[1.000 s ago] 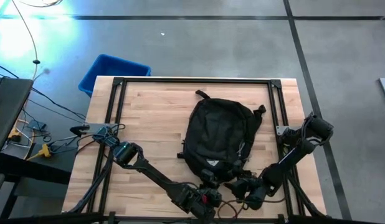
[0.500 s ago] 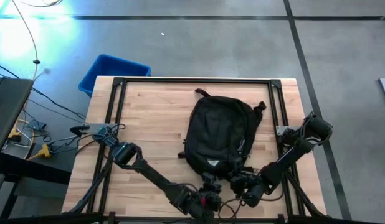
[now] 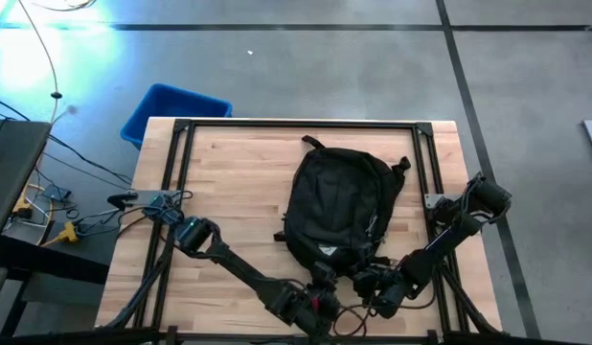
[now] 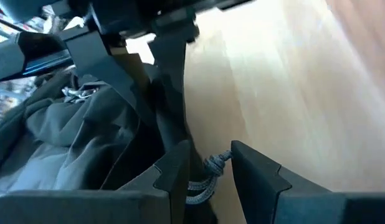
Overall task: Unpack backpack
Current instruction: Close the black backpack
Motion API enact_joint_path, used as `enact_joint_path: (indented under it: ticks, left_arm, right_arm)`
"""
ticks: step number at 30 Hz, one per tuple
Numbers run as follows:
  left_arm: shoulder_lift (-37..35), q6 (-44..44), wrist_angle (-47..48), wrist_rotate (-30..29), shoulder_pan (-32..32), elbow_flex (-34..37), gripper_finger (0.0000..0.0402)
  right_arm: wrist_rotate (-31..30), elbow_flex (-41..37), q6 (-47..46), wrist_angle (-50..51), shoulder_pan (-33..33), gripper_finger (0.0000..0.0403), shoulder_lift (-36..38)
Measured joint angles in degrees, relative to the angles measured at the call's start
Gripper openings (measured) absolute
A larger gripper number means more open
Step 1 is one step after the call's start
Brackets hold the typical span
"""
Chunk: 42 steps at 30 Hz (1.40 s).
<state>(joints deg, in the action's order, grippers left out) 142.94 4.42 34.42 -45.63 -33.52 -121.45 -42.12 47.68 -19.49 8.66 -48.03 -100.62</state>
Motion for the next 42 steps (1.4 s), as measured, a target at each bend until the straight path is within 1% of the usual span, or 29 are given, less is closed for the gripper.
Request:
enact_joint_path:
  ticks: [4, 6, 8, 10, 12, 17, 22, 25, 26, 28, 29, 33, 34, 35, 38, 42]
  left_arm:
    - [0.2, 0.8, 1.0, -1.3, -0.4, 0.1, 0.0079]
    - [0.2, 0.8, 1.5, -3.1, -0.9, 0.1, 0.0070]
    - [0.2, 1.4, 2.4, -5.4, -1.4, 0.1, 0.0057]
    - [0.2, 1.8, 3.6, -5.4, -2.0, 0.1, 0.0036]
    - [0.2, 0.1, 5.6, -4.7, -2.6, 0.1, 0.0014]
    - [0.2, -6.9, 12.4, -5.1, -4.0, 0.1, 0.0005]
    - [0.0, -19.7, 26.7, -9.7, -5.2, 0.1, 0.0002]
    - [-0.1, -28.1, 34.2, -11.1, -5.7, -0.1, 0.0002]
    - [-0.1, -30.1, 37.9, -10.6, -5.9, 0.1, 0.0002]
    - [-0.1, -34.9, 41.3, -10.3, -6.5, 0.1, 0.0001]
    - [-0.1, -37.5, 45.3, -10.1, -6.7, 0.1, 0.0001]
    - [-0.1, -49.2, 55.4, -9.3, -7.9, 0.1, 0.0001]
    - [-0.1, -51.4, 56.1, -9.4, -8.1, 0.2, 0.0001]
    - [-0.1, -51.8, 55.6, -9.8, -8.3, 0.2, 0.0000]
    - [-0.1, -50.3, 53.5, -11.0, -8.6, 0.3, 0.0000]
    - [-0.1, -45.4, 48.3, -9.9, -7.8, 0.1, 0.0000]
  right_arm:
    - [0.3, 0.0, 0.0, 0.0, 0.0, 0.0023, 0.0]
    - [0.4, 0.0, 0.0, -0.1, 0.0, 0.0023, 0.0]
    - [0.4, 0.0, 0.0, -0.1, 0.0, 0.0023, 0.0]
    - [0.4, 0.0, 0.0, -0.1, 0.0, 0.0023, 0.0]
    - [0.6, 0.0, 0.0, -0.1, 0.0, 0.0023, 0.0]
    - [0.7, 0.1, 0.0, -0.3, 0.0, 0.0023, 0.0]
    - [0.0, 0.2, 0.2, -0.5, -0.6, 0.0021, 0.0]
    - [-0.7, 0.2, 0.2, -0.7, -1.1, 0.0018, 0.0]
    - [-0.6, 0.2, 0.3, 0.0, -1.3, 0.0018, 0.1]
    - [0.0, 0.2, 0.2, 0.5, -1.8, 0.0017, 0.1]
    - [0.3, 0.2, 0.1, 0.9, -2.0, 0.0017, 0.1]
    - [0.8, 0.2, -1.4, 3.2, -3.4, 0.0016, 0.1]
    - [0.6, 0.2, -1.6, 3.5, -3.6, 0.0016, 0.2]
    - [0.4, 0.2, -1.5, 3.8, -3.9, 0.0016, 0.2]
    - [0.4, 0.2, -1.5, 3.8, -4.1, 0.0017, 0.2]
    - [0.4, 0.2, -1.3, 3.9, -3.7, 0.0032, 0.2]
